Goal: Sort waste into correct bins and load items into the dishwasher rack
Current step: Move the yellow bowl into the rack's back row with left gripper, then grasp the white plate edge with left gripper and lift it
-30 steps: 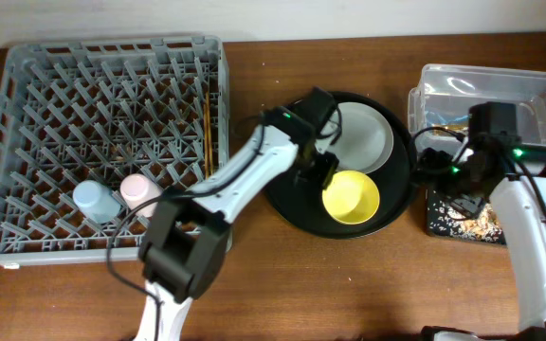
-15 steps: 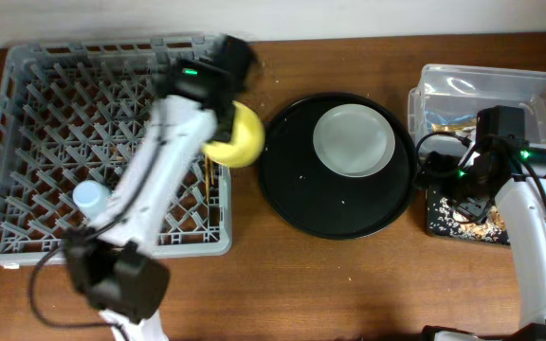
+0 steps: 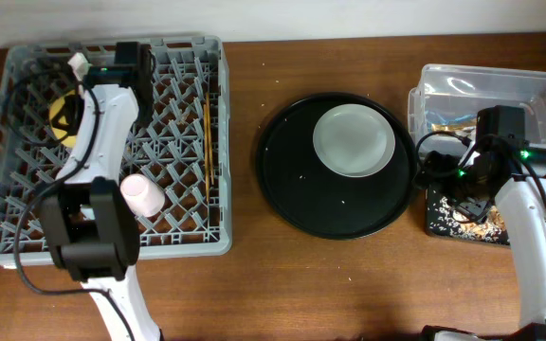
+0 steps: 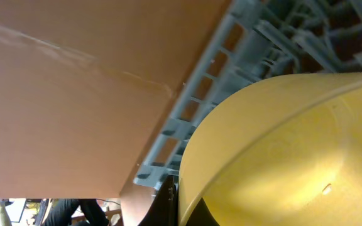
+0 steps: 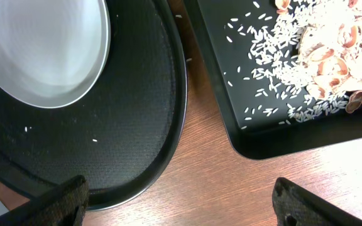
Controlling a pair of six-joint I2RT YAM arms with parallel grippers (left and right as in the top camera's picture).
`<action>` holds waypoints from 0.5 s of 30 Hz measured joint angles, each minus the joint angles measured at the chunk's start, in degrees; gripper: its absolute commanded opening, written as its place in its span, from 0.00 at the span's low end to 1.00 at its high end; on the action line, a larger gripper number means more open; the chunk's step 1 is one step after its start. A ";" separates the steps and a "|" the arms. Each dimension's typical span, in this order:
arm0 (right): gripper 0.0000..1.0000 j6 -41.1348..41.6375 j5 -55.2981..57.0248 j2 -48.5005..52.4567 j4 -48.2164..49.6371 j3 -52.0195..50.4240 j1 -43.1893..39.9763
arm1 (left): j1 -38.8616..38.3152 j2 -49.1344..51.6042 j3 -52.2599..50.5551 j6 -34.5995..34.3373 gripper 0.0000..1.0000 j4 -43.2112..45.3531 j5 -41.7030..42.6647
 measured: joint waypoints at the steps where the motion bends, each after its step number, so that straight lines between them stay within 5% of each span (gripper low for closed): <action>1: 0.94 0.00 0.00 0.00 0.11 0.00 0.00 | -0.22 1.16 -0.02 0.02 0.00 0.15 0.61; 5: 0.94 0.00 0.00 0.00 0.20 0.00 0.00 | -2.36 2.43 0.00 -0.55 0.15 -1.86 -0.90; 9: 0.94 0.04 0.00 0.04 0.15 0.00 0.00 | -6.75 3.23 -0.02 -0.55 0.63 -7.56 0.94; 15: 0.94 0.00 0.00 0.04 -0.11 0.00 0.00 | -14.32 3.91 0.83 -1.44 0.83 -16.68 10.21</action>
